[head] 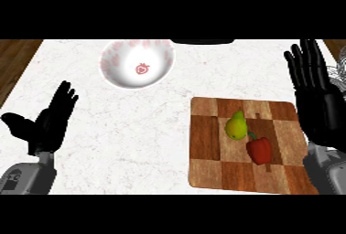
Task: Pick the bell pepper from the cutting board and place it in the tiered basket
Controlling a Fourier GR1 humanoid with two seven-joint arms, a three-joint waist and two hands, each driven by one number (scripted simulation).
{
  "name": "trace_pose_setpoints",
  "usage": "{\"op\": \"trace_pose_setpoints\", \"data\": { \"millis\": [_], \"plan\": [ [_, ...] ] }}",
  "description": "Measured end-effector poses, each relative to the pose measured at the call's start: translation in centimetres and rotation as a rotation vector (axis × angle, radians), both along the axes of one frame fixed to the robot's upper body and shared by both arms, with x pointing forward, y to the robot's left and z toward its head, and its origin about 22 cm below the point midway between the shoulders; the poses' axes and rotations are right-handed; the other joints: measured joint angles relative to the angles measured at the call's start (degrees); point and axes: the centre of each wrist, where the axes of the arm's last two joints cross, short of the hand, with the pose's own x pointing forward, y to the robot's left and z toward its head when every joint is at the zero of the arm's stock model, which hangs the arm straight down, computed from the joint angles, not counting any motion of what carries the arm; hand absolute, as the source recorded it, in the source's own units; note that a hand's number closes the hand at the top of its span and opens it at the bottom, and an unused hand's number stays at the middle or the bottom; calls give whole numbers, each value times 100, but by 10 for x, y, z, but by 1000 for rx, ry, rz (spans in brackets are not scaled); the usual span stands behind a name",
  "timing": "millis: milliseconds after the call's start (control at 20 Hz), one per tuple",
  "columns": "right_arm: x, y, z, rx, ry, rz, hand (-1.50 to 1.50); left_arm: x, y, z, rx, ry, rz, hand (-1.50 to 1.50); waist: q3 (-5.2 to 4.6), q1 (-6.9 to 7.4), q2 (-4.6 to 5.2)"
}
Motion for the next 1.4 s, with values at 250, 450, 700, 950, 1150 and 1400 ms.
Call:
{"op": "trace_pose_setpoints", "data": {
  "millis": [250,450,700,950,1150,1400],
  "plan": [
    [10,-39,-3,144,43,154,150,5,-21,11,76,-89,-15,0,-11,-26,32],
    [13,-71,-27,277,154,131,-150,7,-45,16,112,-137,-50,0,36,-69,66],
    [5,-85,-67,441,329,426,-150,6,-70,19,130,-160,-80,0,22,-13,76],
    [-8,-156,-60,377,294,612,-150,0,-85,15,145,-158,-76,0,-8,-40,54],
    [-12,-204,-7,102,275,639,-150,-1,-87,18,152,-155,-68,0,-17,-68,30],
    [-15,-208,82,-339,261,604,-150,-5,-89,16,159,-148,-63,0,-24,-108,-13]
  ]
}}
